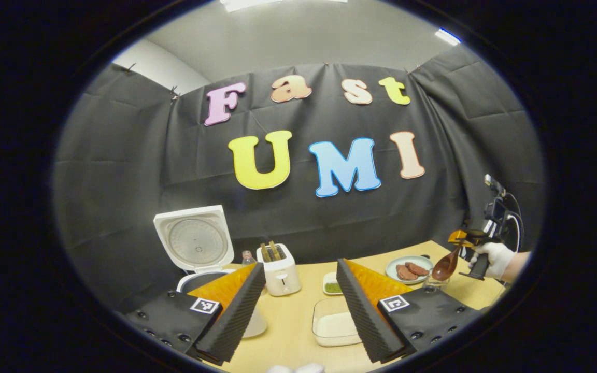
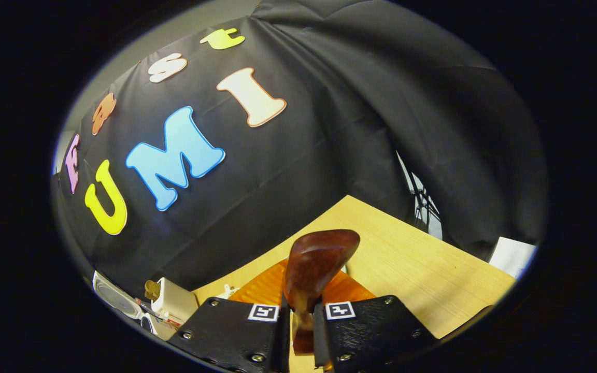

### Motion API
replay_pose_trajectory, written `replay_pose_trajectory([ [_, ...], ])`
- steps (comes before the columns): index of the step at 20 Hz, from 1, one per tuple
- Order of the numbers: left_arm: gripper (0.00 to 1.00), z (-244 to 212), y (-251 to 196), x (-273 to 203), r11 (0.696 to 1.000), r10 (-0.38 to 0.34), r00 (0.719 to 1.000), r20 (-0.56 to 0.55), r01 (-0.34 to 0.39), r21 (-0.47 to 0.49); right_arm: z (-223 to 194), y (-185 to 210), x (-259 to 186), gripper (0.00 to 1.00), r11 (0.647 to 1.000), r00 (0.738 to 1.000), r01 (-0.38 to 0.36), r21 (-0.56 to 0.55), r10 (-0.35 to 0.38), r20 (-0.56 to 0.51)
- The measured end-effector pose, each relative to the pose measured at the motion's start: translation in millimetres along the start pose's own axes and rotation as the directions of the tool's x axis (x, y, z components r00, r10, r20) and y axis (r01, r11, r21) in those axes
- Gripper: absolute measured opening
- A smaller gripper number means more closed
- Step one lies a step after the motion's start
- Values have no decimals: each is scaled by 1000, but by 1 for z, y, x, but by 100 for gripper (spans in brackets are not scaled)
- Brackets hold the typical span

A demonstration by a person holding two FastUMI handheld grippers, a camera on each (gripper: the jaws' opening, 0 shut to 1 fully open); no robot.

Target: Close the left gripper, press the button to open the rice cooker; take a wooden spoon from the chopstick holder with the right hand, scoop a spoonful of rice and pour it into the rice cooker, then put the wooden spoon back into the chopstick holder.

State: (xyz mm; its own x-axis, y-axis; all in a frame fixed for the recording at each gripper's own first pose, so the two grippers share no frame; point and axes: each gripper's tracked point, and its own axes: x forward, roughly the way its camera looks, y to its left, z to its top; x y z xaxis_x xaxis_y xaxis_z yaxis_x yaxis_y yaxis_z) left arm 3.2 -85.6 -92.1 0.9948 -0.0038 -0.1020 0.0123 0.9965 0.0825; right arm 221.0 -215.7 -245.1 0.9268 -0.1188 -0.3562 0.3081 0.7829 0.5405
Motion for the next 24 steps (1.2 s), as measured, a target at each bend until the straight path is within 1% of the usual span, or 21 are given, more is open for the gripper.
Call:
replay_pose_trajectory([
  [2,97,0,-3,1,1000,1,1000,-2,-1,15,-14,-6,9,18,1000,1000,13,0,-13,-22],
  [7,97,-5,-5,0,999,4,1000,-16,-4,34,-50,-24,22,19,997,995,58,-47,-61,-74],
  [8,99,-5,-4,0,999,5,1000,-18,-4,37,-57,-28,25,18,996,994,66,-56,-70,-87],
  [9,97,-6,-3,0,999,7,1000,-20,-6,40,-62,-31,24,18,996,993,72,-54,-77,-93],
  [10,99,-6,-1,-1,999,9,1000,-22,-8,43,-63,-33,27,18,996,993,76,-46,-80,-92],
  [11,97,-6,0,-1,999,8,1000,-21,-8,42,-61,-34,25,18,996,992,82,-43,-86,-88],
  [12,97,-7,0,-1,999,7,1000,-22,-6,42,-61,-38,25,19,995,991,92,-45,-96,-92],
  [13,99,-7,1,-3,999,7,1000,-21,-6,42,-61,-39,24,18,994,990,99,-46,-103,-97],
  [15,99,-7,1,-3,999,2,1000,-20,-1,41,-62,-47,19,19,991,986,124,-59,-130,-108],
  [16,99,-8,2,-3,999,0,1000,-25,1,44,-61,-51,21,21,988,984,141,-67,-147,-101],
  [17,99,-9,4,-4,999,-1,1000,-23,2,45,-53,-54,12,35,985,983,156,-78,-163,-91],
  [19,99,-6,7,-6,999,-4,1000,-16,4,49,-43,-59,0,71,976,979,184,-118,-193,-68],
  [20,99,-4,9,-7,999,-6,1000,-13,7,49,-32,-56,-9,82,973,981,180,-142,-188,-42],
  [21,99,-4,10,-8,999,-10,1000,-9,10,45,-21,-56,-18,96,964,979,198,-177,-203,-8],
  [22,99,-2,11,-8,999,-15,1000,-5,16,41,-7,-55,-30,96,953,977,212,-215,-211,28],
  [23,99,0,14,-8,999,-19,1000,-3,19,38,5,-49,-45,96,947,977,213,-240,-205,61],
  [24,99,3,17,-7,999,-19,1000,1,19,36,18,-38,-60,98,947,979,201,-252,-185,88],
])
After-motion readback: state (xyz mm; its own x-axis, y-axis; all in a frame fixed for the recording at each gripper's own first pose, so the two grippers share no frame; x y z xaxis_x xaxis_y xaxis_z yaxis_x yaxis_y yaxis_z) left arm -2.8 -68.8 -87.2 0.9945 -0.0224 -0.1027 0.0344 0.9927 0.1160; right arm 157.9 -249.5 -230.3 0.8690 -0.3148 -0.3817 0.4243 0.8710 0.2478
